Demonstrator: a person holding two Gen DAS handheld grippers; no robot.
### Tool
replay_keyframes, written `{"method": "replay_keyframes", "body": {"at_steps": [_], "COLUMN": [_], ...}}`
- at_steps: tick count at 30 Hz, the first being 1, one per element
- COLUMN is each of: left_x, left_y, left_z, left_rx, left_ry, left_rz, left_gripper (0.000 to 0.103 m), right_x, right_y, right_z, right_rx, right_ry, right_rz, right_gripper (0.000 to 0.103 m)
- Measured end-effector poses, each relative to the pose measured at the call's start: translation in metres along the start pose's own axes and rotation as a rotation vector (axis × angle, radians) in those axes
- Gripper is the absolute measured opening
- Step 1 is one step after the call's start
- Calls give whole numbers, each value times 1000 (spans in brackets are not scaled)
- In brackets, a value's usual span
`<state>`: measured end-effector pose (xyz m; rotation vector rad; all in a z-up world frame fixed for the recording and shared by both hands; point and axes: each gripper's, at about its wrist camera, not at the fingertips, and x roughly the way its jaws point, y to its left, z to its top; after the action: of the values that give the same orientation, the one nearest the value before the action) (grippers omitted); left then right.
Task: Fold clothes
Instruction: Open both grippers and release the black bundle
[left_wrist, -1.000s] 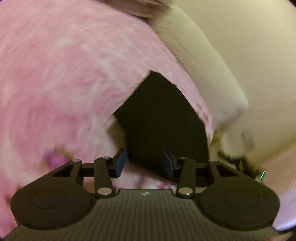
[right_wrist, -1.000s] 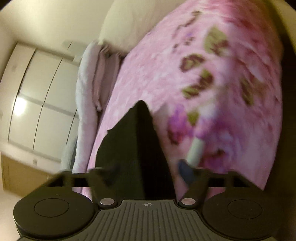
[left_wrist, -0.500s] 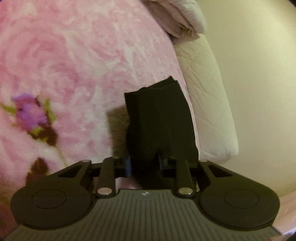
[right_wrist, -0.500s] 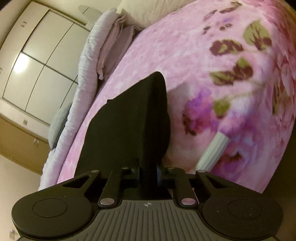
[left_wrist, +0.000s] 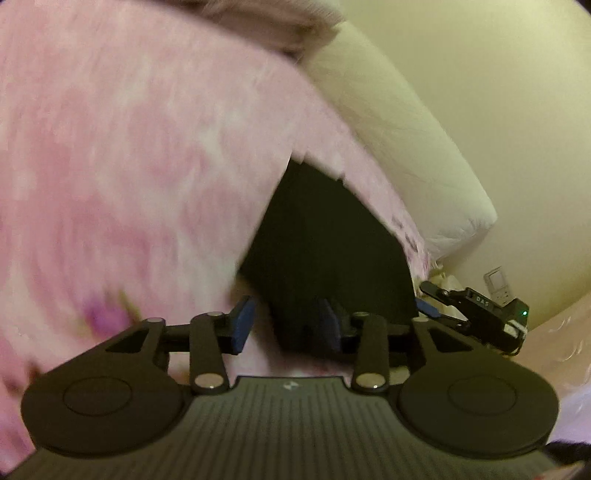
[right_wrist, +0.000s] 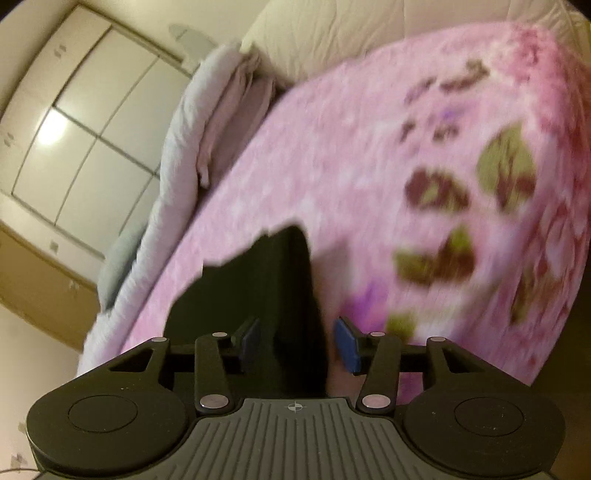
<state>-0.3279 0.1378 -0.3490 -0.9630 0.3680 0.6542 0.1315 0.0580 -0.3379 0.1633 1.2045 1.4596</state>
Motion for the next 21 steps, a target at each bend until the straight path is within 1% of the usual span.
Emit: {"method": "replay_keyframes", "body": {"at_steps": [4, 9, 10, 13, 14, 15, 16, 17, 18, 19, 20, 21], "left_x": [45, 103, 112, 130, 133, 136, 136, 134, 133, 131, 129, 126], "left_y": [-4, -10, -9, -2, -1, 1, 1, 2, 2, 2, 1, -1], "left_z": [36, 82, 88, 96, 96, 96, 95, 94, 93, 92, 91, 89], "left_rx": [37, 80, 72, 20, 2, -15, -12, -5, 3, 10, 32, 53], "left_ry": [46, 106, 115, 139, 135, 130, 109, 85, 61, 37, 17, -2], "left_rz": [-26, -59, -48, -90, -93, -94, -101, -109, -117, -125, -127, -123], "left_gripper": [41, 42, 42, 44, 44, 43, 42, 39, 25, 12, 7, 5], "right_x": [13, 40, 46, 59, 61, 64, 66, 65, 64, 63, 62, 58], "right_y": [-1, -4, -5, -12, -13, -15, -17, -15, -12, -10, -8, 0], "right_z": [20, 35, 38, 42, 43, 44, 45, 46, 46, 46, 46, 46], "right_rx": [-10, -9, -9, 19, 19, 19, 19, -3, -24, -46, -68, -131], "right_ry": [30, 65, 72, 70, 74, 78, 82, 66, 50, 35, 19, -3], "right_rz": [36, 34, 34, 63, 64, 65, 66, 65, 65, 65, 64, 54], "right_gripper": [49, 49, 49, 49, 49, 49, 49, 49, 48, 39, 5, 5]}}
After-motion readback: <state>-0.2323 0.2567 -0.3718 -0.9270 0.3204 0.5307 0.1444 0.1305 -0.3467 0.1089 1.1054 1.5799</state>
